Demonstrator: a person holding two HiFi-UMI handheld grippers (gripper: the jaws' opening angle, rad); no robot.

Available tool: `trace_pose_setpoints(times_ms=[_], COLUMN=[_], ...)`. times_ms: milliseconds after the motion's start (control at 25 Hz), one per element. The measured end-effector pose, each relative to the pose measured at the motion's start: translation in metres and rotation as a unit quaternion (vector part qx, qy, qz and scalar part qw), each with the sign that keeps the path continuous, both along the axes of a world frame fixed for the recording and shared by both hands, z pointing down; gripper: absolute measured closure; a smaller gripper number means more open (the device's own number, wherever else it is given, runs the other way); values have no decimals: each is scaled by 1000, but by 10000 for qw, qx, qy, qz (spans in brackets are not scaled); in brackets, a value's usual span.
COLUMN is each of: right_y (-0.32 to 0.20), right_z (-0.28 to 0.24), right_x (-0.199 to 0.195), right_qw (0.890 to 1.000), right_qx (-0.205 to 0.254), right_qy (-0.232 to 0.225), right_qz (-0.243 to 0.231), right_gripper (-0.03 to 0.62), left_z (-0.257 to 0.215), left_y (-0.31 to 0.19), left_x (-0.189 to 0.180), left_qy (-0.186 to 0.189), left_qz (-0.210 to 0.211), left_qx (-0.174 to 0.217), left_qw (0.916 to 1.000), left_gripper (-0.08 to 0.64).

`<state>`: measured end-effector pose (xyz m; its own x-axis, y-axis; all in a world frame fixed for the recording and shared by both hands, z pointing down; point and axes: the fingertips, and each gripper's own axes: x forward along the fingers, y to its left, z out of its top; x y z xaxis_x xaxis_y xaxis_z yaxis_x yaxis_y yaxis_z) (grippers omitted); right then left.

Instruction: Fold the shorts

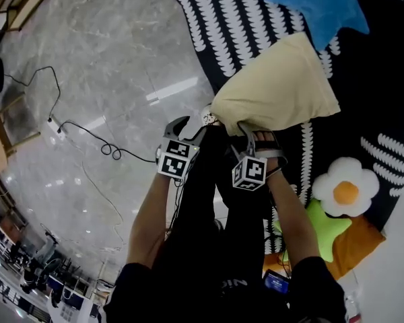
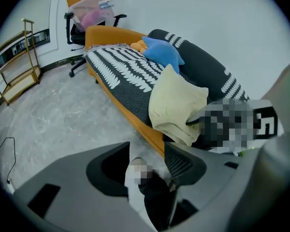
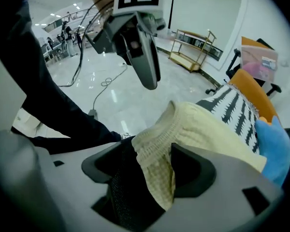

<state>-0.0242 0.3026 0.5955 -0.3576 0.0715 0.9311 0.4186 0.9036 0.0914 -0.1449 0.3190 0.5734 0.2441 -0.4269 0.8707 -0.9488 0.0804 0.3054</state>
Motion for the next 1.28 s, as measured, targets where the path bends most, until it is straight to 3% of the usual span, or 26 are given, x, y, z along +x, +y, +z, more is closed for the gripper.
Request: trace_pose_setpoints(times_ms=[160,200,280,360,440,560,760,920,1040,1160,1200,1240,1280], right_y=[1,-1,-8,-14,-17,-22,-40,-64,-76,-84,-88,-92,-95], right_z=[20,23,25,18,6,-19,-56,-83,-98,-107,-108,-109,-109], right_x=[-8,-10,-12,-13,-15,-15,-9,-3,3,7,8,9,9], right_qw=[9945,9935,9933,9879,9698,9241,8559,8155,8108,8096,8064,8013,7941], right_qx=[-371,-333,-222,-479,-1200,-2561,-3940,-4581,-4760,-4797,-4816,-4846,-4892], right_qy=[20,-27,-142,-292,-390,-394,-517,-684,-738,-785,-822,-872,-939], right_qz=[978,1091,1127,1447,2087,2810,3309,3470,3326,3290,3332,3398,3484], right_gripper=[288,326,332,365,457,483,491,495,495,495,495,494,494], left_z=[7,10,11,6,1,-4,-10,-11,-23,-39,-43,-47,-51], left_y=[13,18,19,18,17,12,-17,-57,-95,-118,-123,-127,-133], left_x=[-8,-14,-25,-30,-28,-13,25,49,63,78,81,82,82], left_qy=[-124,-192,-232,-243,-328,-454,-656,-911,-1017,-833,-676,-470,-219], left_qz=[179,255,318,499,992,1994,3478,4566,5188,5778,5905,5938,5886], left_qx=[-124,-199,-270,-210,-144,-87,300,683,1264,1684,1687,1646,1580], left_qw=[9997,9993,9989,9982,9944,9788,9348,8823,8394,7942,7863,7862,7925], left_gripper=[334,334,334,336,335,334,261,206,180,181,189,234,350])
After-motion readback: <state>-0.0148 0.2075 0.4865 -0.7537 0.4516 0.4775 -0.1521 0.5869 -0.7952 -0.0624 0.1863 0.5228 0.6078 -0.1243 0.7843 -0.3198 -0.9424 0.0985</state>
